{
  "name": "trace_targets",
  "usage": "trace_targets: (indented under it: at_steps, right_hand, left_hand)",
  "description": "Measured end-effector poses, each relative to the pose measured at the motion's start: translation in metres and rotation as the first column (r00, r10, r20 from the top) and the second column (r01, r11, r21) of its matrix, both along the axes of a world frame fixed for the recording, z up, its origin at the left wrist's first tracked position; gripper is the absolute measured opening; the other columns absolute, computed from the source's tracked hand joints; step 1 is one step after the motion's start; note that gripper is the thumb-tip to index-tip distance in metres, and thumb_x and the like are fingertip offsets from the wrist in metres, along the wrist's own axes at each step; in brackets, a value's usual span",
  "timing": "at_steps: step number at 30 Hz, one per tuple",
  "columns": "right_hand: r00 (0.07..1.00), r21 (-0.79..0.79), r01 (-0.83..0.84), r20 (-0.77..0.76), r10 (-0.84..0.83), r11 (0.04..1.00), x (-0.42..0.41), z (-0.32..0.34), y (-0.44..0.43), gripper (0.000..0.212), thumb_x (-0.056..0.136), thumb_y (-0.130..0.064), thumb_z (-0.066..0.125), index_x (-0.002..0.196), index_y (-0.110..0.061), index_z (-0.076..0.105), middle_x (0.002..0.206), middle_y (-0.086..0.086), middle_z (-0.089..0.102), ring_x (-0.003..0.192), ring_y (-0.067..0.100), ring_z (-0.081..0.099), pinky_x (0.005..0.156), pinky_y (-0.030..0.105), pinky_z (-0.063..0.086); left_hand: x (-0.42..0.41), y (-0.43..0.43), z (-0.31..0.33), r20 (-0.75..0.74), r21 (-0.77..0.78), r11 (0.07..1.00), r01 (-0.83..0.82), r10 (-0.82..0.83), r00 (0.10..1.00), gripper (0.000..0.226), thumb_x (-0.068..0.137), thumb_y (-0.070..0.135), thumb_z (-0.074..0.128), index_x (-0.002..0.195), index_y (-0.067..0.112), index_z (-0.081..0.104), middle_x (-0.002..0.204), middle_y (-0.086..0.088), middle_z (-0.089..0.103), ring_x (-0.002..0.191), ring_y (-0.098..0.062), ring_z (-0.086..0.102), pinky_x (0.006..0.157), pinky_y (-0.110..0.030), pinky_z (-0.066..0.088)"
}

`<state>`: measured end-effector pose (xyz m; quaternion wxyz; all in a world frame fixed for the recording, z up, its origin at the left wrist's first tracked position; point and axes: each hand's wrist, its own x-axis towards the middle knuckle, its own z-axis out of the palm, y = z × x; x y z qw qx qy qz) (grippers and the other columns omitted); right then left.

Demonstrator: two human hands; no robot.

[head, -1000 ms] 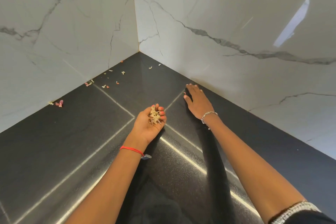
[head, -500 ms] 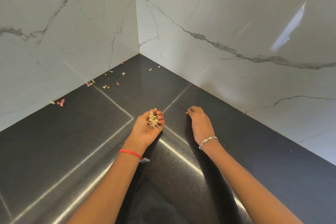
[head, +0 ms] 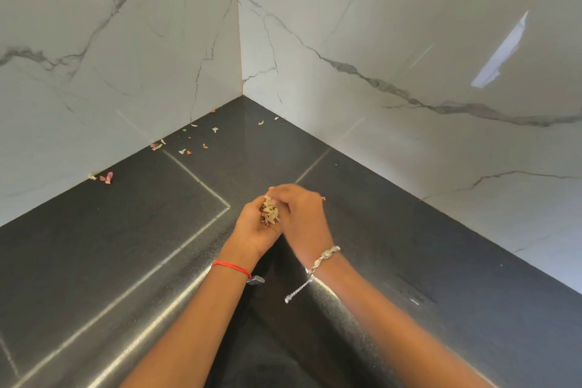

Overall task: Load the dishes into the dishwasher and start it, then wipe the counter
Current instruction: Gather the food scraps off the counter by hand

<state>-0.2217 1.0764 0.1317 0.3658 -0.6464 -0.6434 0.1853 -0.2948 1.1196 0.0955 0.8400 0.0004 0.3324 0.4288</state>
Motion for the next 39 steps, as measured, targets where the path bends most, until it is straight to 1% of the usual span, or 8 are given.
trace_targets:
  at_steps: [4, 10, 13, 17, 20, 27, 34, 39]
  right_hand:
    - [0.997, -0.049, -0.073, -0.014, 0.072, 0.996, -0.010, -0.006, -0.002, 0.034, 0.088, 0.006, 0.047, 0.111, -0.008, 0.068, 0.121, 0.006, 0.064, 0.116, 0.014, 0.057, 0.101, 0.014, 0.034]
    - [0.928, 0.046, 0.273, -0.276, -0.250, 0.961, 0.046, -0.008, 0.038, 0.023, 0.079, 0.011, 0.057, 0.086, -0.002, 0.075, 0.084, 0.010, 0.073, 0.063, -0.002, 0.063, 0.071, 0.011, 0.050]
    - [0.925, -0.061, 0.356, -0.116, -0.361, 0.933, 0.090, -0.029, 0.065, 0.030, 0.086, 0.007, 0.049, 0.105, -0.003, 0.070, 0.107, 0.014, 0.068, 0.101, 0.023, 0.063, 0.098, 0.031, 0.045]
    - [0.973, -0.359, 0.213, 0.165, -0.163, 0.909, 0.117, -0.049, 0.077, 0.047, 0.100, -0.023, 0.036, 0.144, -0.006, 0.031, 0.153, 0.009, 0.025, 0.142, 0.023, 0.022, 0.117, 0.035, 0.014]
    - [0.943, -0.419, 0.184, 0.331, -0.039, 0.889, 0.102, -0.057, 0.070, 0.060, 0.101, -0.038, 0.024, 0.149, -0.005, 0.009, 0.157, 0.009, 0.001, 0.145, 0.021, 0.000, 0.117, 0.035, -0.001]
    - [0.927, -0.389, 0.007, 0.347, 0.140, 0.921, 0.033, -0.058, 0.019, 0.061, 0.101, -0.039, 0.026, 0.149, -0.010, 0.002, 0.157, 0.004, -0.005, 0.145, 0.017, -0.007, 0.115, 0.030, -0.005]
    - [0.891, -0.272, 0.075, 0.450, 0.058, 0.959, 0.020, -0.049, -0.011, 0.052, 0.094, 0.007, 0.034, 0.144, -0.008, 0.029, 0.154, 0.003, 0.024, 0.142, 0.015, 0.021, 0.111, 0.023, 0.022]
    - [0.833, -0.225, 0.081, 0.550, 0.058, 0.971, 0.019, -0.043, -0.016, 0.028, 0.089, 0.011, 0.041, 0.104, -0.002, 0.061, 0.110, 0.011, 0.055, 0.109, 0.022, 0.048, 0.071, 0.023, 0.033]
  left_hand:
    - [-0.003, 0.001, 0.000, 0.050, -0.041, 0.998, -0.037, 0.039, 0.998, 0.055, 0.097, 0.012, 0.042, 0.049, 0.001, 0.065, 0.054, -0.007, 0.064, 0.047, -0.015, 0.065, 0.047, -0.024, 0.054]
    - [-0.008, 0.008, 0.001, 0.079, -0.054, 0.998, -0.011, 0.016, 0.997, 0.033, 0.098, 0.011, 0.033, 0.071, 0.007, 0.050, 0.055, -0.006, 0.052, 0.042, -0.013, 0.048, 0.043, -0.015, 0.042]
    - [-0.014, 0.009, -0.004, 0.066, -0.039, 0.999, 0.002, 0.001, 0.998, 0.032, 0.098, 0.012, 0.033, 0.070, 0.008, 0.048, 0.054, -0.005, 0.049, 0.042, -0.012, 0.044, 0.044, -0.017, 0.039]
    - [-0.018, 0.009, -0.005, 0.056, -0.019, 1.000, 0.009, -0.007, 0.998, 0.031, 0.098, 0.012, 0.033, 0.071, 0.009, 0.048, 0.054, -0.004, 0.049, 0.043, -0.012, 0.043, 0.044, -0.018, 0.039]
    - [-0.020, 0.008, -0.004, 0.050, -0.012, 1.000, -0.003, 0.004, 0.999, 0.032, 0.098, 0.012, 0.033, 0.070, 0.009, 0.048, 0.054, -0.004, 0.049, 0.042, -0.012, 0.043, 0.043, -0.017, 0.040]
    - [-0.030, 0.003, -0.001, 0.034, 0.001, 1.000, -0.024, 0.024, 0.999, 0.032, 0.099, 0.013, 0.032, 0.071, 0.010, 0.047, 0.054, -0.003, 0.048, 0.044, -0.011, 0.043, 0.043, -0.016, 0.039]
    - [-0.046, -0.006, 0.005, 0.033, -0.014, 0.998, -0.065, 0.065, 0.997, 0.031, 0.098, 0.012, 0.033, 0.071, 0.010, 0.046, 0.054, -0.004, 0.048, 0.042, -0.011, 0.043, 0.042, -0.015, 0.039]
    - [-0.055, -0.010, 0.006, 0.028, -0.014, 0.997, -0.079, 0.079, 0.996, 0.031, 0.098, 0.011, 0.032, 0.071, 0.010, 0.047, 0.053, -0.004, 0.049, 0.040, -0.011, 0.043, 0.041, -0.014, 0.040]
